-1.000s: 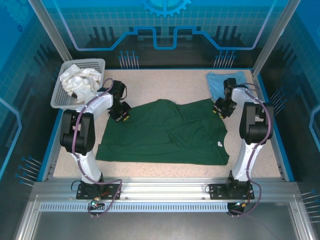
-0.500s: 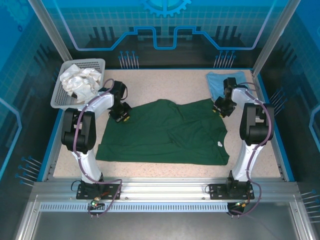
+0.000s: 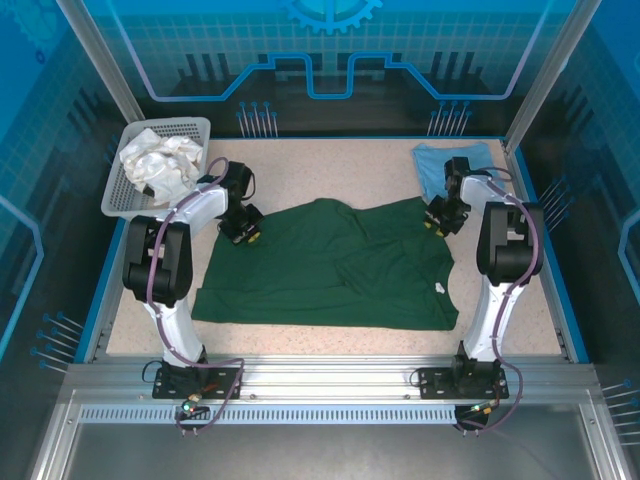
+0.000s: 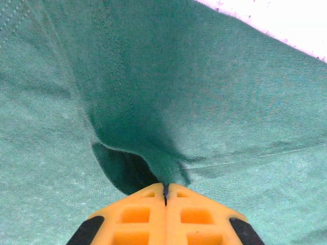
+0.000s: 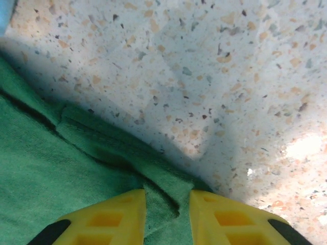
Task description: Fold and stack the t-shirts
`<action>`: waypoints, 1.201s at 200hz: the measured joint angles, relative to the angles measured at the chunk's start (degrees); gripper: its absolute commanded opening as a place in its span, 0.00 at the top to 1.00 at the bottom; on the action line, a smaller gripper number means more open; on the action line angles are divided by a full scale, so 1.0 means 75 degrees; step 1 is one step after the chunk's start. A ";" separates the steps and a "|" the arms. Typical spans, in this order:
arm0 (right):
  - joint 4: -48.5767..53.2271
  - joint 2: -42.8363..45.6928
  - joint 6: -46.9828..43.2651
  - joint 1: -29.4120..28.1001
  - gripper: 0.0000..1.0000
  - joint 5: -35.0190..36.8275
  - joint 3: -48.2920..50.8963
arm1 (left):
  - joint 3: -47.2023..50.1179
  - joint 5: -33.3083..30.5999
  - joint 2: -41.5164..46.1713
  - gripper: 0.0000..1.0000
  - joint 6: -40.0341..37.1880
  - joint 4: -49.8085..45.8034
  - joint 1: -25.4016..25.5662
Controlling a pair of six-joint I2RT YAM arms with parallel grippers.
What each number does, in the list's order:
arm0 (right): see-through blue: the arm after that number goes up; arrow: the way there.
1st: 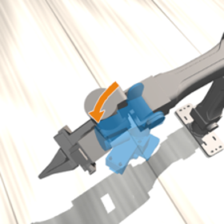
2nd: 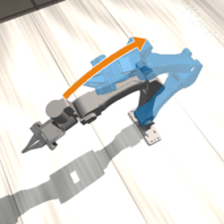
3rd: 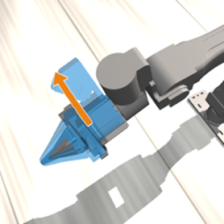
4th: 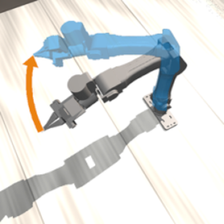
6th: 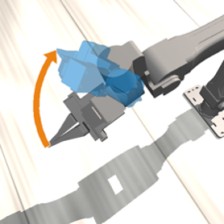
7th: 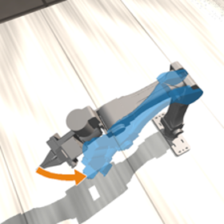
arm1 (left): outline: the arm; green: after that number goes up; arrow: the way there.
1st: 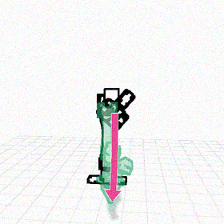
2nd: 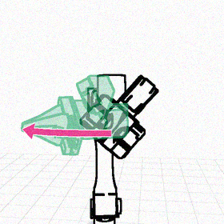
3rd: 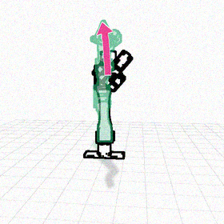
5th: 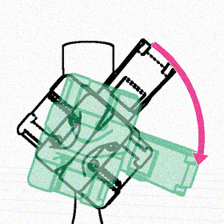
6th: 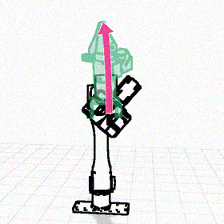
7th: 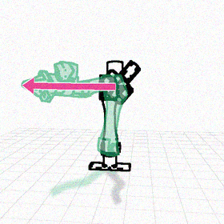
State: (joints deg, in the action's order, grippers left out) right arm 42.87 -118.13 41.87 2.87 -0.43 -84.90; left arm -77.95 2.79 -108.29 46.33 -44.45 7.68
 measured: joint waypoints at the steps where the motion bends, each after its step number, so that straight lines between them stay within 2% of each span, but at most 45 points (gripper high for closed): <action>1: -0.0003 -0.0003 0.0000 0.0000 0.72 0.0000 -0.0006 | 0.0000 0.0000 0.0000 1.00 0.0000 0.0000 0.0000; 57: 0.0143 -0.0160 -0.0055 0.0000 0.74 -0.0003 -0.0236 | 0.0000 0.0003 0.0000 1.00 -0.0029 0.0023 0.0000; 73: 0.0146 -0.0166 -0.0055 0.0000 0.73 -0.0006 -0.0242 | 0.0000 0.0003 0.0000 1.00 -0.0029 0.0026 0.0000; 90: 0.0146 -0.0166 -0.0070 0.0000 0.67 -0.0032 -0.0242 | 0.0003 0.0003 0.0000 1.00 -0.0029 0.0032 0.0000; 137: 0.0149 -0.0166 -0.0131 0.0003 0.67 -0.0114 -0.0254 | 0.0003 0.0017 -0.0006 1.00 -0.0029 0.0134 0.0009; 210: 0.0309 -0.0233 -0.0134 0.0003 0.69 -0.0207 -0.0484 | 0.0003 0.0090 -0.0050 1.00 -0.0038 0.0192 0.0012; 240: 0.0408 -0.0309 -0.0134 0.0003 0.74 -0.0201 -0.0522 | 0.0003 0.0108 -0.0058 1.00 -0.0050 0.0195 0.0015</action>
State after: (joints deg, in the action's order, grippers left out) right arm 45.93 -120.44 40.86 2.90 -1.93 -88.82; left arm -77.93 3.60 -108.73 45.95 -42.98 7.79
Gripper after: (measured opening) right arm 0.283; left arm 0.056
